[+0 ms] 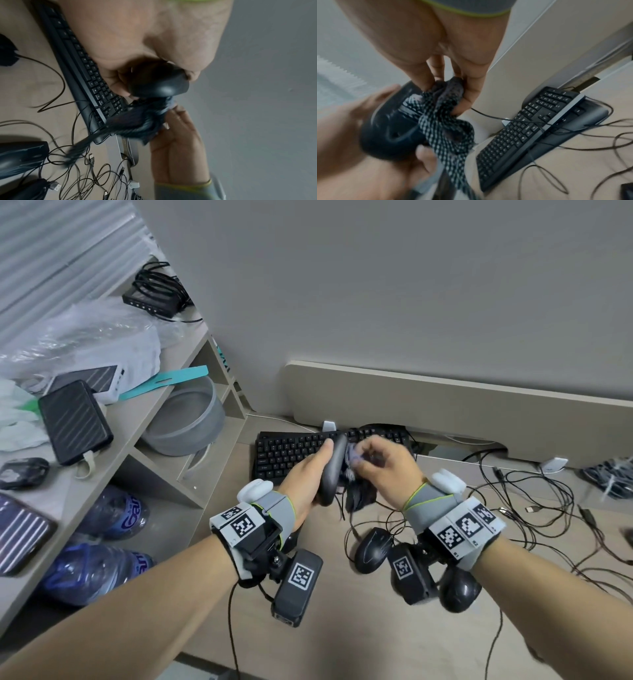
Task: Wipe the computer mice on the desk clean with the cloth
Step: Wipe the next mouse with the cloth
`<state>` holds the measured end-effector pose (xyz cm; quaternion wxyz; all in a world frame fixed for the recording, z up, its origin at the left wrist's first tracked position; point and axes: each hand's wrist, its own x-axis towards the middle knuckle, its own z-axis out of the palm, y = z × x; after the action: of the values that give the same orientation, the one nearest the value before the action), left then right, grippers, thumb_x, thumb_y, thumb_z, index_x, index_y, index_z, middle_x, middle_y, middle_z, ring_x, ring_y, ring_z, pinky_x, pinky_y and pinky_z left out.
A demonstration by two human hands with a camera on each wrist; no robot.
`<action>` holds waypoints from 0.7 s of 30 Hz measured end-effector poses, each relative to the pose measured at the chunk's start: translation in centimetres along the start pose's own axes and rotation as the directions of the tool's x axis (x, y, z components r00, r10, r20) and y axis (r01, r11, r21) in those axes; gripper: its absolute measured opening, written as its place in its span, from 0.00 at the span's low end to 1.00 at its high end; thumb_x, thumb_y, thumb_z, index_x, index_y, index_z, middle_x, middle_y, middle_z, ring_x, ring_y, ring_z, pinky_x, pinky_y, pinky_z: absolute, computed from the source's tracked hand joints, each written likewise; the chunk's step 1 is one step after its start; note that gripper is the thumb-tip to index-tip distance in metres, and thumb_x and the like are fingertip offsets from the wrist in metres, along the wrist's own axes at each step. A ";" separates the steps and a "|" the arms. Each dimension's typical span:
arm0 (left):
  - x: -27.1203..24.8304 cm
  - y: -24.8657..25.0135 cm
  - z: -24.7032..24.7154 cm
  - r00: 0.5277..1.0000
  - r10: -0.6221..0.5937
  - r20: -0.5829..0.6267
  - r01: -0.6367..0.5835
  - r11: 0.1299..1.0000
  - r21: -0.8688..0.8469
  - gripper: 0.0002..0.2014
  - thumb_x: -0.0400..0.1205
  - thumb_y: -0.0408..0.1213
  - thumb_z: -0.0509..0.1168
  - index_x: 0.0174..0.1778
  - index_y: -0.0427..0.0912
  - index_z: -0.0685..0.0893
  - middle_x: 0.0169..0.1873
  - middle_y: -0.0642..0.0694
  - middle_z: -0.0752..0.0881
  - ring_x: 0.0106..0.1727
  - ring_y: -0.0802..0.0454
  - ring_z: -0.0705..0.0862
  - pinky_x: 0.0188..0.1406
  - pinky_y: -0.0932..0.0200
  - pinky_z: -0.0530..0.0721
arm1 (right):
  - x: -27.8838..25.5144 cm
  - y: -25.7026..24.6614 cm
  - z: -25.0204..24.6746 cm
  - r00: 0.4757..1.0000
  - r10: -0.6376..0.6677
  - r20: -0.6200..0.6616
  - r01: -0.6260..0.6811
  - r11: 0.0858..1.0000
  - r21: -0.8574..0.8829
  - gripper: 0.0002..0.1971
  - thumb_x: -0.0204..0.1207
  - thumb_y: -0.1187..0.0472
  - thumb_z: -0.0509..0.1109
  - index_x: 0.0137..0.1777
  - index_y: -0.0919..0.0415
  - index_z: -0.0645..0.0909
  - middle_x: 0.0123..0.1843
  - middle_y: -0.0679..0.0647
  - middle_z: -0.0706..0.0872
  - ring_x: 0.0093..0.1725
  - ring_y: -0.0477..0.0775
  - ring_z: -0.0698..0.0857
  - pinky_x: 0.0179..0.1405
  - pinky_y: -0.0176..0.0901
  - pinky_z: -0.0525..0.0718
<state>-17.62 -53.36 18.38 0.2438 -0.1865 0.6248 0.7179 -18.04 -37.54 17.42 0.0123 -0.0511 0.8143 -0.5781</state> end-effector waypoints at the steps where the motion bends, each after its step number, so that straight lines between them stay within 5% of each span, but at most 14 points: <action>1: 0.0 0.0 0.2 1.000 0.000 -0.005 0.000 1.000 -0.010 0.26 0.82 0.60 0.62 0.64 0.43 0.85 0.56 0.39 0.90 0.57 0.44 0.89 0.64 0.47 0.84 | 0.5 -0.5 -0.1 0.998 0.006 -0.059 -0.001 0.997 0.082 0.09 0.71 0.68 0.72 0.37 0.54 0.77 0.31 0.49 0.80 0.32 0.45 0.76 0.36 0.44 0.77; 4: 0.1 0.4 0.7 0.999 0.021 -0.039 -0.023 0.998 -0.059 0.25 0.85 0.58 0.59 0.64 0.41 0.85 0.56 0.39 0.90 0.58 0.43 0.89 0.66 0.45 0.84 | 0.8 -2.2 0.4 0.993 -0.065 -0.099 0.077 0.989 0.122 0.07 0.72 0.71 0.70 0.40 0.59 0.77 0.32 0.47 0.78 0.31 0.40 0.75 0.35 0.33 0.75; 9: 0.4 1.1 -0.4 0.993 0.007 -0.121 -0.013 0.999 -0.043 0.28 0.82 0.62 0.60 0.53 0.39 0.89 0.50 0.35 0.92 0.53 0.38 0.90 0.61 0.43 0.86 | -1.5 -1.4 1.2 0.978 -0.149 0.149 0.175 0.968 -0.179 0.05 0.67 0.61 0.71 0.38 0.52 0.77 0.38 0.53 0.81 0.40 0.52 0.78 0.45 0.52 0.80; 11: 0.2 1.0 -0.5 0.994 -0.004 -0.105 0.001 1.000 -0.027 0.30 0.78 0.65 0.62 0.55 0.40 0.88 0.52 0.34 0.91 0.49 0.39 0.90 0.57 0.45 0.87 | -0.7 -1.4 0.7 0.992 -0.099 0.078 0.113 0.974 -0.194 0.04 0.66 0.58 0.70 0.37 0.50 0.77 0.37 0.53 0.82 0.39 0.52 0.79 0.45 0.56 0.80; 14: 0.2 1.4 -0.1 0.991 0.004 -0.133 -0.011 0.999 -0.050 0.28 0.80 0.63 0.62 0.55 0.40 0.88 0.46 0.38 0.92 0.44 0.43 0.90 0.53 0.48 0.88 | 0.4 -2.8 0.6 0.995 -0.077 -0.068 0.072 0.995 -0.072 0.04 0.66 0.58 0.70 0.38 0.50 0.77 0.36 0.51 0.81 0.36 0.49 0.77 0.41 0.45 0.79; 17: 0.6 1.9 -0.4 0.981 0.007 -0.193 -0.012 1.000 -0.024 0.32 0.75 0.66 0.63 0.51 0.38 0.89 0.44 0.37 0.91 0.38 0.42 0.88 0.39 0.51 0.84 | -1.5 -4.6 1.7 0.958 -0.275 0.085 0.286 0.938 -0.194 0.05 0.66 0.64 0.71 0.40 0.56 0.79 0.38 0.50 0.78 0.40 0.45 0.76 0.44 0.35 0.74; 19: 0.4 1.9 -0.8 0.973 0.004 -0.230 -0.009 1.000 -0.018 0.28 0.77 0.64 0.64 0.43 0.40 0.89 0.42 0.37 0.91 0.42 0.39 0.88 0.45 0.44 0.87 | -2.6 -4.5 1.9 0.936 -0.270 0.227 0.315 0.930 -0.192 0.06 0.67 0.66 0.73 0.39 0.56 0.80 0.41 0.54 0.78 0.41 0.48 0.78 0.45 0.39 0.77; 21: 0.2 1.6 -1.0 0.976 -0.023 -0.214 0.009 0.998 -0.066 0.23 0.81 0.59 0.64 0.42 0.40 0.87 0.40 0.37 0.90 0.43 0.39 0.88 0.56 0.38 0.87 | -1.7 -3.7 1.3 0.954 -0.197 0.226 0.244 0.948 -0.205 0.07 0.67 0.66 0.74 0.37 0.54 0.81 0.41 0.56 0.80 0.41 0.51 0.81 0.45 0.46 0.80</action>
<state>-18.78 -54.44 19.43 0.1745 -0.2760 0.6224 0.7113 -15.95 -39.80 20.45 0.0242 -0.2021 0.8593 -0.4692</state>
